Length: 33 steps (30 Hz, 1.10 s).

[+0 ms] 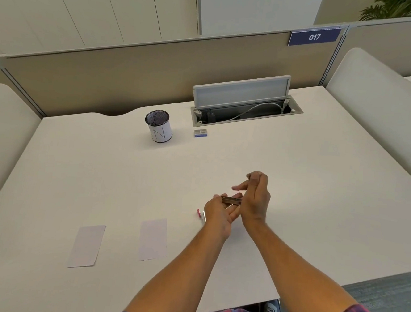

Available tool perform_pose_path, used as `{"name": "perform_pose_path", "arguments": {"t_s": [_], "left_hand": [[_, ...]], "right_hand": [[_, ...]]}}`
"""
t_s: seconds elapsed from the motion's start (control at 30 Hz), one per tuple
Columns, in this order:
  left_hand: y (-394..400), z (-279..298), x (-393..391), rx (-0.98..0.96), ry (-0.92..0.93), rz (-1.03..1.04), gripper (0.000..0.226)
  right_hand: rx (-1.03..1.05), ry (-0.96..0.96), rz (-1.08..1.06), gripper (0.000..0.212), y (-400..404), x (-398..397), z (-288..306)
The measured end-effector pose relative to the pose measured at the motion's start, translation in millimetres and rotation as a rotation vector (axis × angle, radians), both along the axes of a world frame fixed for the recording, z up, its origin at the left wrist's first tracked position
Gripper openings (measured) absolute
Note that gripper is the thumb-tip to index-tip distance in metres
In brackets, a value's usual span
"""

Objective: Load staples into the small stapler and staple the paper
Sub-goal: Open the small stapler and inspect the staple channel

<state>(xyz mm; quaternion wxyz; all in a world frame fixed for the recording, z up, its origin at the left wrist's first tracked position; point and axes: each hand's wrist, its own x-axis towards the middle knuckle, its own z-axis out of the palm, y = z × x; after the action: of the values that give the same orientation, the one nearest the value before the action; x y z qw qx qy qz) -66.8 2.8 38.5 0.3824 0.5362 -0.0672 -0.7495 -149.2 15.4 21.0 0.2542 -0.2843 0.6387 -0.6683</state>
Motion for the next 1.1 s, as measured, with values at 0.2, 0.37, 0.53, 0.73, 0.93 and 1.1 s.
{"name": "perform_pose_path", "arguments": {"t_s": [0.2,0.37,0.53,0.73,0.93,1.1], "left_hand": [[-31.3,4.1,18.6,-0.032,0.060,0.095,0.025],[-45.1,-9.1,33.1,-0.366,-0.634,-0.304,0.017],[-46.9,-10.1,37.8,-0.955,-1.140,-0.931,0.042],[-68.1,-2.1,37.3,-1.307,-1.243,-1.307,0.072],[-92.8,6.1,38.3,-1.386,-1.308,-1.410,0.082],[-103.8,6.1,39.9,-1.402,-1.327,-1.433,0.081]], "right_hand": [[0.063,-0.505,-0.026,0.050,-14.2,-21.8,1.8],[0.152,-0.656,0.039,0.041,-19.3,-25.1,-6.6],[0.139,-0.838,0.067,0.036,-15.5,-21.3,-11.7],[0.114,-1.000,0.080,0.023,-26.9,-20.4,-5.6],[0.189,-0.941,0.234,0.032,-34.2,-23.9,-9.1],[0.215,-0.949,0.276,0.029,-42.0,-28.0,-10.3]]}}
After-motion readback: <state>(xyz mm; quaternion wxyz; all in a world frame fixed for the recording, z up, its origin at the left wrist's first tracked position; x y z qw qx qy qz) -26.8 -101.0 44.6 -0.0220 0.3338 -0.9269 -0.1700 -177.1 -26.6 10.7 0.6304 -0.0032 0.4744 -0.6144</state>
